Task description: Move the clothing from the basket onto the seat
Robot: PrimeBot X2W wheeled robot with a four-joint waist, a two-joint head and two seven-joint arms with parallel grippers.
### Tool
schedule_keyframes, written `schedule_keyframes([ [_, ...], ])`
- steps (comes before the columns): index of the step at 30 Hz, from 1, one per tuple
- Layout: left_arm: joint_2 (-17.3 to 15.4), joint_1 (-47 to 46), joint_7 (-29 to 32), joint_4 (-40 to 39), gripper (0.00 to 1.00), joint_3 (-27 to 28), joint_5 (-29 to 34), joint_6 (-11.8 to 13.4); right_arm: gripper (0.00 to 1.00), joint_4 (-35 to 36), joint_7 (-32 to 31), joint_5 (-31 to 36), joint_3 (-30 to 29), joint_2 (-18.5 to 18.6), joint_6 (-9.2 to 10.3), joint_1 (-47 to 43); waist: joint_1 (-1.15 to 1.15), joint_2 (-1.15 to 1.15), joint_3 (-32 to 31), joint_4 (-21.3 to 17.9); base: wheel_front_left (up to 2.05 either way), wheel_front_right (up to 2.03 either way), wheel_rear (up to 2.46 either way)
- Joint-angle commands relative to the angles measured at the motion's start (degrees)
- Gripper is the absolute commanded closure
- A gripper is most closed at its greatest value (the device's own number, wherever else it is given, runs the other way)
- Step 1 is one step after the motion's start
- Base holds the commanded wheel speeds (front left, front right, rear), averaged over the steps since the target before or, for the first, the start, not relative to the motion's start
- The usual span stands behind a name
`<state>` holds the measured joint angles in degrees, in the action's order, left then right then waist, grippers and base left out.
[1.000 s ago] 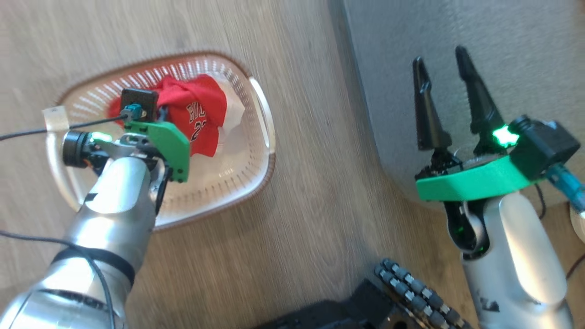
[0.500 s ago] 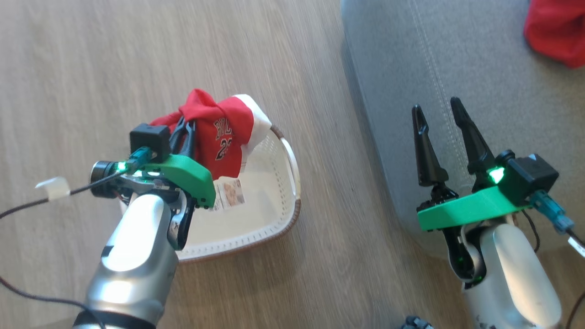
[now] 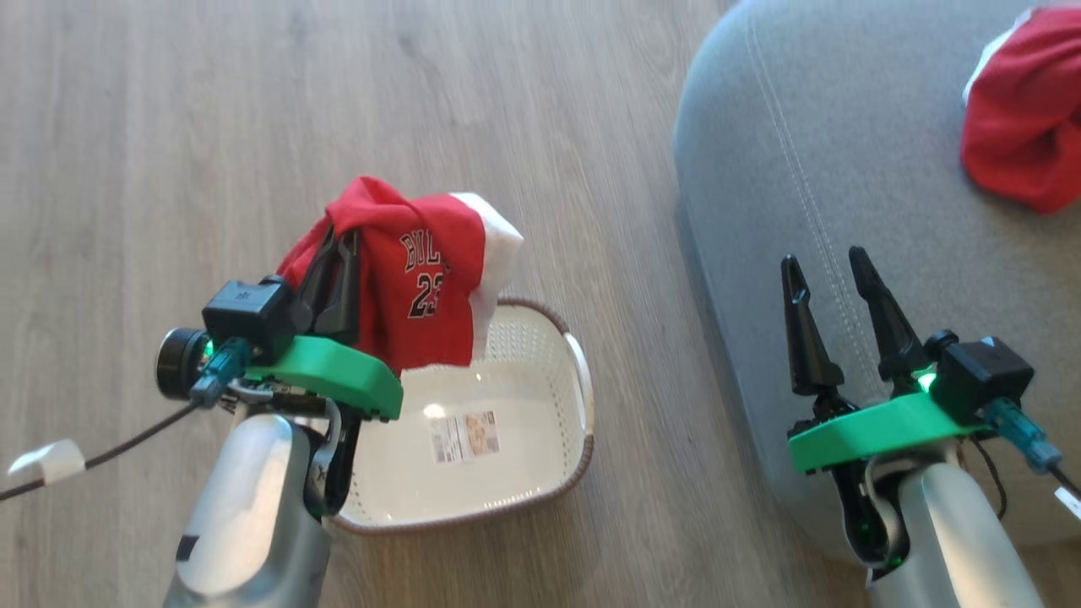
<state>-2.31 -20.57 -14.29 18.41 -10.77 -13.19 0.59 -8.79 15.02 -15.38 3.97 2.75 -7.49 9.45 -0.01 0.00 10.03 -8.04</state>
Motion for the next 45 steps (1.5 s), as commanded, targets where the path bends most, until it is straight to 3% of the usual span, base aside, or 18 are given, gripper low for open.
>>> schedule_keyframes([
  [1,-0.59,-0.95,-0.71,-3.72,1.00,1.79,-0.32,-0.20,0.00,1.41,-0.02,-0.31,1.10,0.13,0.00,-0.13,0.01,0.00,-2.37,1.26,0.00,0.00,0.00],
  [9,-0.57,0.82,-0.71,-12.33,1.00,0.41,-0.64,0.45,0.00,0.58,-0.02,-0.47,1.10,0.13,0.00,-2.68,0.01,0.00,-7.07,3.16,0.00,0.00,0.00],
  [19,-0.57,-0.59,-0.71,-22.11,1.00,-1.10,-1.30,0.72,0.00,0.45,-0.02,-0.60,0.93,0.13,0.00,-3.94,0.01,0.00,-8.54,4.03,0.00,0.00,0.00],
  [36,-0.57,-0.56,-0.71,-26.18,1.00,-4.55,-2.07,1.83,0.00,0.28,-0.02,-0.24,0.72,0.13,0.00,-4.75,0.01,0.00,-8.73,3.26,0.00,0.00,0.00],
  [45,-0.57,0.18,-0.71,-26.93,1.00,-7.87,-3.92,-0.40,0.00,0.17,-0.02,-0.09,0.44,0.13,0.00,-4.74,0.01,0.00,-9.11,2.87,0.00,0.00,0.00],
])
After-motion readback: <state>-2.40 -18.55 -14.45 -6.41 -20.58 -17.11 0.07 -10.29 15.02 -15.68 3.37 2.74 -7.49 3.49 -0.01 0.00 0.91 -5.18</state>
